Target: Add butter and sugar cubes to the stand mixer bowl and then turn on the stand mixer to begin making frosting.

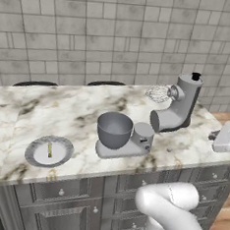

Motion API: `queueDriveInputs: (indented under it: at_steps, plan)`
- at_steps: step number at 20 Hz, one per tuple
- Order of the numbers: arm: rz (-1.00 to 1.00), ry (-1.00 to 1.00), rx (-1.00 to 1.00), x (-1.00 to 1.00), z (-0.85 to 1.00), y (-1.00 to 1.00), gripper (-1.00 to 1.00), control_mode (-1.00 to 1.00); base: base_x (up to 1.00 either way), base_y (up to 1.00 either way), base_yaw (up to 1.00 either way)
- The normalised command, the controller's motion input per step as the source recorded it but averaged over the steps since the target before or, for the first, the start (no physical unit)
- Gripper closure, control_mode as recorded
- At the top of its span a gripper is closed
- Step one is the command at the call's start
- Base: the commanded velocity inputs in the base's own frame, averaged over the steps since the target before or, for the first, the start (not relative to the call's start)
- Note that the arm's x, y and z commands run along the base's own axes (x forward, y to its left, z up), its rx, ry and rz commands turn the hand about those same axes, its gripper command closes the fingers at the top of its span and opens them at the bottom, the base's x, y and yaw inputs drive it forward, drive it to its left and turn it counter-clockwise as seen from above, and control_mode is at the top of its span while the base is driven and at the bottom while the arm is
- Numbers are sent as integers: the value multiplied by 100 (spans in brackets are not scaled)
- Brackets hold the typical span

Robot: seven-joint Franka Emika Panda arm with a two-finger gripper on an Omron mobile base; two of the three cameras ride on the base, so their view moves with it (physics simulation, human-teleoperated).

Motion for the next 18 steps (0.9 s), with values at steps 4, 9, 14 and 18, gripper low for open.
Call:
queueDriveInputs:
  at_steps: [4,9,14,18]
  plan:
    - [0,0,-23,-60,66,100,100,-100,0,0,0]
    - [0,6,-22,-20,51,100,100,-100,0,0,0]
    - [0,16,-17,0,36,100,100,-100,0,0,0]
    - [0,24,-18,13,26,91,100,-100,0,0,0]
